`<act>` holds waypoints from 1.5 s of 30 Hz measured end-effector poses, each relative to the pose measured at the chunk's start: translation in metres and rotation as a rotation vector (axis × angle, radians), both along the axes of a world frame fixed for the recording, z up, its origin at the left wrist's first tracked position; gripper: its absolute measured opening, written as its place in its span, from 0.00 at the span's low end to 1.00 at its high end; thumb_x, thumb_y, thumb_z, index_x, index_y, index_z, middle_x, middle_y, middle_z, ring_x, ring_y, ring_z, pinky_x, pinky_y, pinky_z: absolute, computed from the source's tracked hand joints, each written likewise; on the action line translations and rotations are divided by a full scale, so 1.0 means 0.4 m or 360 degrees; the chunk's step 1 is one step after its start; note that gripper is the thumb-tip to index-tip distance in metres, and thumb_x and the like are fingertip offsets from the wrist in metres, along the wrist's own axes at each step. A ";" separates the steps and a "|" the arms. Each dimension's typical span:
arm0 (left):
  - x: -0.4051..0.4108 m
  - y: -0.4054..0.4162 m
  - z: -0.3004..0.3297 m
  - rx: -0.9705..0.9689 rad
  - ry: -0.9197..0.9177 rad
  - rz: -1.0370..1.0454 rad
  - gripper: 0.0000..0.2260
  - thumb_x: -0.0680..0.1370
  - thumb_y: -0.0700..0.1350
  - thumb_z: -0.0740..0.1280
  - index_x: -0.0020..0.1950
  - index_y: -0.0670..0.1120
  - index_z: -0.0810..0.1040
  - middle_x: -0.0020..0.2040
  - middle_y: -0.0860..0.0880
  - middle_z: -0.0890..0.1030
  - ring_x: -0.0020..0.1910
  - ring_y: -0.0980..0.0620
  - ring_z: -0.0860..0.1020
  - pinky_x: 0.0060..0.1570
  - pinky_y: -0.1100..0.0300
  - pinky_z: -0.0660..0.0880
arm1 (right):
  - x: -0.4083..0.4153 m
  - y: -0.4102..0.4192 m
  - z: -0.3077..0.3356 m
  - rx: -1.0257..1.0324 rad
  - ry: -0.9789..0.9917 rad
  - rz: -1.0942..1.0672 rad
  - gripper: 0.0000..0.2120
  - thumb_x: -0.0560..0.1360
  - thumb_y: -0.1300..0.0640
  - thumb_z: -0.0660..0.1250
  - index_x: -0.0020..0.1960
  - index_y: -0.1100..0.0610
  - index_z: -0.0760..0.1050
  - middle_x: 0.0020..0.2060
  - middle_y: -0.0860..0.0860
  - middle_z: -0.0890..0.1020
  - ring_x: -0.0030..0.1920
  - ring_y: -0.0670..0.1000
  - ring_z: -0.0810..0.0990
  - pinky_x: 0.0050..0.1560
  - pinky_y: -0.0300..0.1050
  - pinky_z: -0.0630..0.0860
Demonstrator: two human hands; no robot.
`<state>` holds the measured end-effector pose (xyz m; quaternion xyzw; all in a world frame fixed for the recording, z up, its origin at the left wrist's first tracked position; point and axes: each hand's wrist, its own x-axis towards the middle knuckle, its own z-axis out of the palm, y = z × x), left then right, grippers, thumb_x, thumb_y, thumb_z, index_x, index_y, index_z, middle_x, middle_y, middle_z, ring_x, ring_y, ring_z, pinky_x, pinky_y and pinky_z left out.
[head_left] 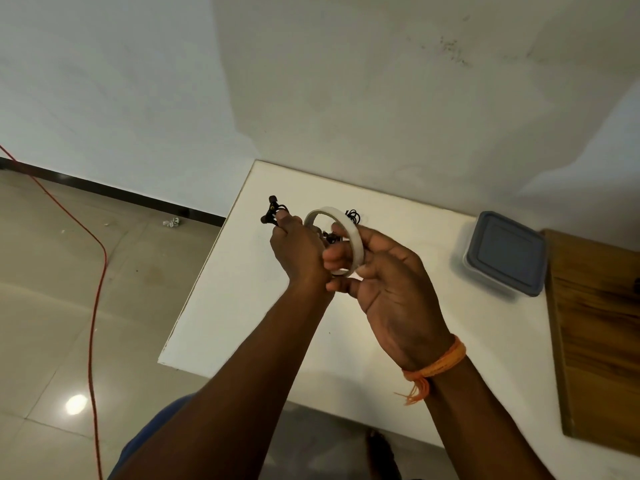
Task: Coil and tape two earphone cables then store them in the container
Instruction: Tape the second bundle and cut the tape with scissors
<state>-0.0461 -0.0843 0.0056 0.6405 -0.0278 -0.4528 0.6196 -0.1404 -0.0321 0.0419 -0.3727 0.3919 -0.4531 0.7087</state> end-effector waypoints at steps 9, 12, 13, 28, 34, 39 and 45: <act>0.022 -0.005 0.023 -0.0413 0.0147 -0.0431 0.15 0.85 0.49 0.54 0.43 0.44 0.70 0.27 0.51 0.75 0.29 0.51 0.77 0.37 0.55 0.75 | -0.112 -0.049 0.023 -0.0552 0.0766 -0.0034 0.16 0.73 0.69 0.69 0.60 0.62 0.79 0.50 0.58 0.81 0.45 0.57 0.82 0.43 0.44 0.82; 0.032 0.008 0.048 -0.0527 -0.0229 -0.0896 0.16 0.85 0.51 0.51 0.44 0.43 0.70 0.29 0.45 0.79 0.34 0.46 0.81 0.43 0.52 0.78 | -0.167 -0.061 0.023 -0.0569 0.1106 0.0284 0.16 0.72 0.65 0.71 0.59 0.58 0.80 0.49 0.57 0.74 0.43 0.52 0.80 0.43 0.40 0.81; 0.025 0.018 0.051 -0.0518 -0.0358 -0.1094 0.17 0.85 0.52 0.51 0.44 0.43 0.70 0.29 0.45 0.78 0.31 0.46 0.79 0.38 0.54 0.77 | -0.175 -0.060 0.018 -0.0632 0.1219 0.0330 0.16 0.72 0.64 0.71 0.59 0.56 0.80 0.47 0.56 0.74 0.43 0.50 0.80 0.43 0.38 0.81; -0.041 0.054 0.070 -0.0531 -0.0856 -0.0912 0.16 0.84 0.54 0.53 0.38 0.51 0.68 0.32 0.51 0.71 0.30 0.50 0.71 0.26 0.61 0.68 | -0.113 -0.040 0.012 -0.1134 0.1517 -0.0636 0.08 0.71 0.63 0.74 0.50 0.59 0.84 0.45 0.48 0.82 0.46 0.36 0.79 0.46 0.26 0.76; -0.039 0.061 0.081 -0.0595 -0.1184 -0.0852 0.14 0.82 0.54 0.52 0.39 0.53 0.67 0.32 0.55 0.71 0.29 0.59 0.73 0.25 0.62 0.72 | -0.113 -0.043 0.009 -0.1049 0.1518 -0.0584 0.07 0.72 0.62 0.73 0.50 0.57 0.84 0.45 0.45 0.81 0.45 0.34 0.79 0.47 0.24 0.73; -0.039 0.069 0.079 -0.0604 -0.1370 -0.0890 0.12 0.78 0.60 0.49 0.40 0.57 0.64 0.31 0.57 0.71 0.32 0.53 0.74 0.32 0.47 0.76 | -0.112 -0.046 0.007 -0.0931 0.1495 -0.0572 0.06 0.72 0.62 0.73 0.48 0.56 0.84 0.44 0.42 0.81 0.46 0.32 0.79 0.46 0.23 0.72; -0.049 0.070 0.068 -0.0639 -0.1475 -0.0918 0.14 0.81 0.58 0.49 0.44 0.51 0.66 0.34 0.56 0.73 0.30 0.52 0.75 0.30 0.49 0.75 | -0.124 -0.053 0.005 -0.0898 0.1602 -0.0562 0.05 0.72 0.63 0.73 0.47 0.58 0.85 0.42 0.43 0.82 0.42 0.36 0.80 0.47 0.24 0.73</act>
